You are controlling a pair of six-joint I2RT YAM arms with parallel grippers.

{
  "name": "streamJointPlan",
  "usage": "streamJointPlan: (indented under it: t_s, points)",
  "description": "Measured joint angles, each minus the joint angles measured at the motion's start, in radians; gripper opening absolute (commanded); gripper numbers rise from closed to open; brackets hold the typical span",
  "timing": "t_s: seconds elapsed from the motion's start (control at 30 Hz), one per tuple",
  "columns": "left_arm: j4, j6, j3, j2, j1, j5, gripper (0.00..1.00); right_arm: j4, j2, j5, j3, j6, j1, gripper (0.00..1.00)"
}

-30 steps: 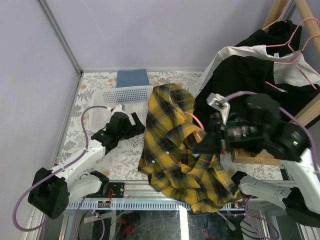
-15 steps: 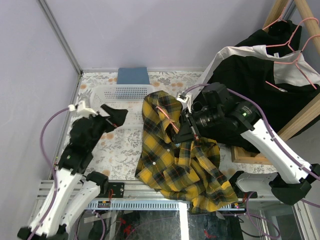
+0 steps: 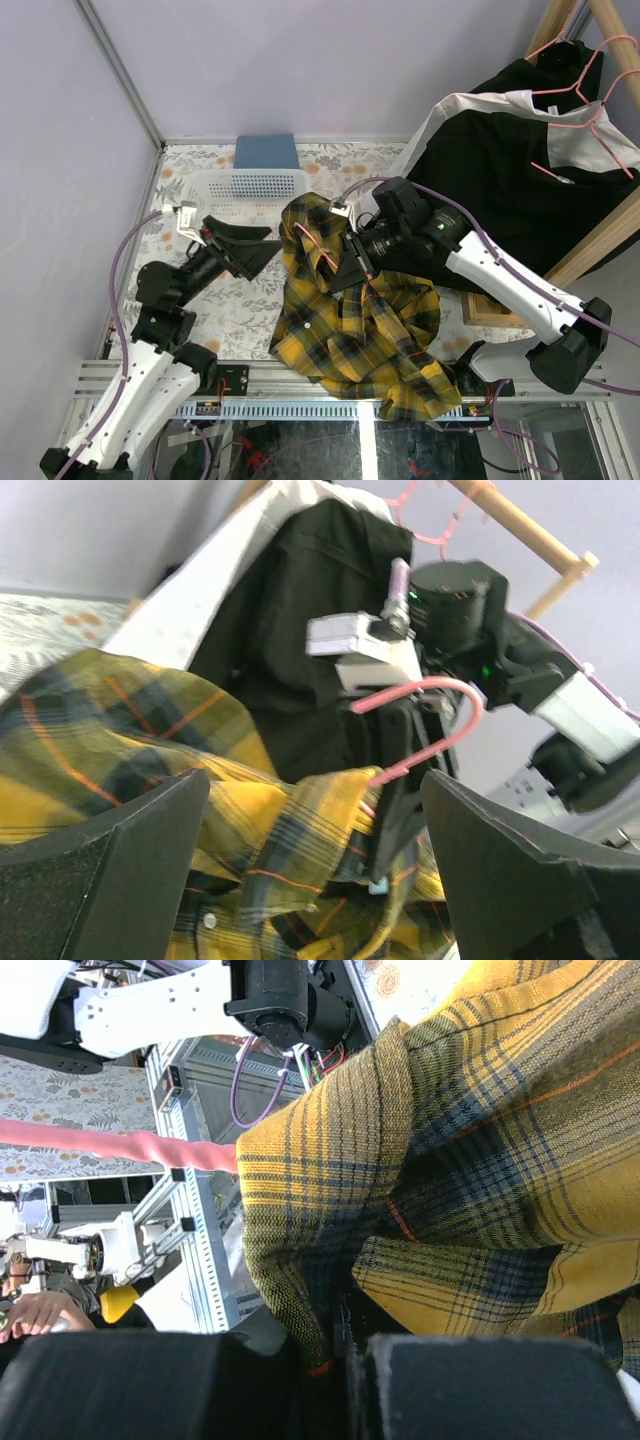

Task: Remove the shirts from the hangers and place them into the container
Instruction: Remove the shirt from the hanger.

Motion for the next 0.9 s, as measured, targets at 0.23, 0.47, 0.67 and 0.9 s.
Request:
streamJointPlan:
  t_s: [0.23,0.47,0.67,0.9]
  points:
    - [0.074,0.113,-0.014,0.029,-0.222,-0.005,0.73,0.083,0.026,-0.027,-0.035,0.035,0.002,0.01]
    - [0.088,0.322,0.003,0.177,-0.481,-0.192,0.58,0.115,0.041,-0.049,-0.051,0.061,0.005,0.01]
    - [0.136,0.412,0.0,0.209,-0.549,-0.322,0.49,0.126,0.035,-0.052,-0.08,0.07,0.006,0.02]
    - [0.207,0.441,-0.003,0.22,-0.558,-0.368,0.27,0.142,0.032,-0.054,-0.098,0.07,0.011,0.03]
